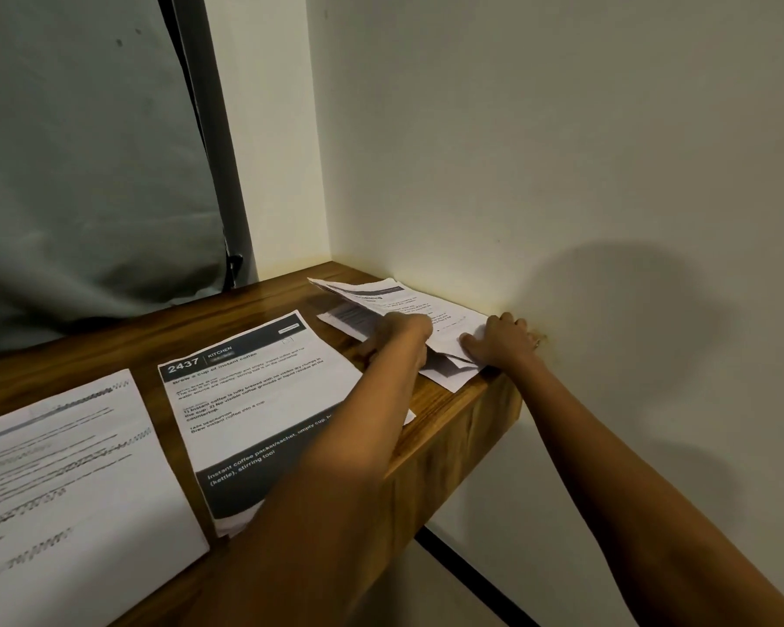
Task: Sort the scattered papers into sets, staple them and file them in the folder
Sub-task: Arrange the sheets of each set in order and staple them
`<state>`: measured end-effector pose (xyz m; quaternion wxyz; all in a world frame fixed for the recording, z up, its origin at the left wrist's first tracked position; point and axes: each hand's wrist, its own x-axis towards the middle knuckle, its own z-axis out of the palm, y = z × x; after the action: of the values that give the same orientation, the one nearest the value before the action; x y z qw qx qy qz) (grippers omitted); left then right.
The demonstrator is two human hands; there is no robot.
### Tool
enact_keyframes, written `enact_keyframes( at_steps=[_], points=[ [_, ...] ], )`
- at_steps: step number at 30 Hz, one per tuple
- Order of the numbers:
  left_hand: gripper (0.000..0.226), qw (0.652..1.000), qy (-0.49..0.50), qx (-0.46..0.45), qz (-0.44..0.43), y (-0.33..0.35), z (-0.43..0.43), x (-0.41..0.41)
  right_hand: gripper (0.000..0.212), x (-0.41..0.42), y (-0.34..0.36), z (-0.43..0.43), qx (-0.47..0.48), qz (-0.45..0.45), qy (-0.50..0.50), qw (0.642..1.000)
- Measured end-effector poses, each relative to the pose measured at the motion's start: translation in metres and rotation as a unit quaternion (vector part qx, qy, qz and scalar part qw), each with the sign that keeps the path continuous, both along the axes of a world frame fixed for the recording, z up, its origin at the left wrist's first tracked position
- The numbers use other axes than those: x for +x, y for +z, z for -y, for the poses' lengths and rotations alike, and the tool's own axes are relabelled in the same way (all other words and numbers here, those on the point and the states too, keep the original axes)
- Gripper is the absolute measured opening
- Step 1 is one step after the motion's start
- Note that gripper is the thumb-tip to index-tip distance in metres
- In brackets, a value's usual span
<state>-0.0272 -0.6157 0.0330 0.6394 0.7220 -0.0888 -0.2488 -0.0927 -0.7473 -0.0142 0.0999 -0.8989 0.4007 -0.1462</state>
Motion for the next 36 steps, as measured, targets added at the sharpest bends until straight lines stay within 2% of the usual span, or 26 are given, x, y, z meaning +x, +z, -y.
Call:
enact_keyframes(
  at_steps=[3,8,15,20,23,26,28,31,33,36],
  points=[
    [0.044,0.999,0.019,0.014,-0.027,0.003,0.003,-0.012,0.071,-0.001,-0.002,-0.001,-0.005,0.008,-0.001,1.0],
    [0.049,0.998,0.053,-0.023,-0.032,-0.001,0.004,0.0,0.068,-0.003,-0.007,-0.005,-0.012,0.041,-0.001,0.999],
    [0.043,0.993,0.088,-0.046,-0.059,-0.021,-0.007,0.009,0.066,-0.002,-0.015,-0.008,-0.015,0.061,-0.013,0.998],
    [0.054,0.993,0.079,-0.086,-0.002,-0.017,-0.022,0.0,0.067,-0.006,-0.007,-0.012,0.006,0.071,-0.008,0.997],
    [0.068,0.991,0.053,-0.083,0.087,0.003,-0.042,0.003,0.065,-0.006,0.002,-0.017,0.026,0.108,0.013,0.994],
    [0.066,0.987,0.031,-0.111,0.11,0.026,-0.077,0.005,0.064,-0.005,0.021,-0.032,0.135,0.182,0.062,0.972],
    [0.063,0.983,0.019,-0.141,0.115,0.036,-0.104,0.006,0.072,-0.002,0.035,-0.045,0.218,0.2,0.091,0.951],
    [0.063,0.977,-0.003,-0.17,0.127,0.044,-0.146,0.01,0.083,0.008,0.049,-0.066,0.372,0.204,0.129,0.897],
    [0.066,0.976,-0.014,-0.186,0.116,0.044,-0.174,0.012,0.072,0.009,0.058,-0.087,0.464,0.201,0.154,0.849],
    [0.069,0.972,-0.019,-0.202,0.115,0.045,-0.212,0.013,0.06,0.01,0.065,-0.118,0.515,0.162,0.21,0.815]
  ],
)
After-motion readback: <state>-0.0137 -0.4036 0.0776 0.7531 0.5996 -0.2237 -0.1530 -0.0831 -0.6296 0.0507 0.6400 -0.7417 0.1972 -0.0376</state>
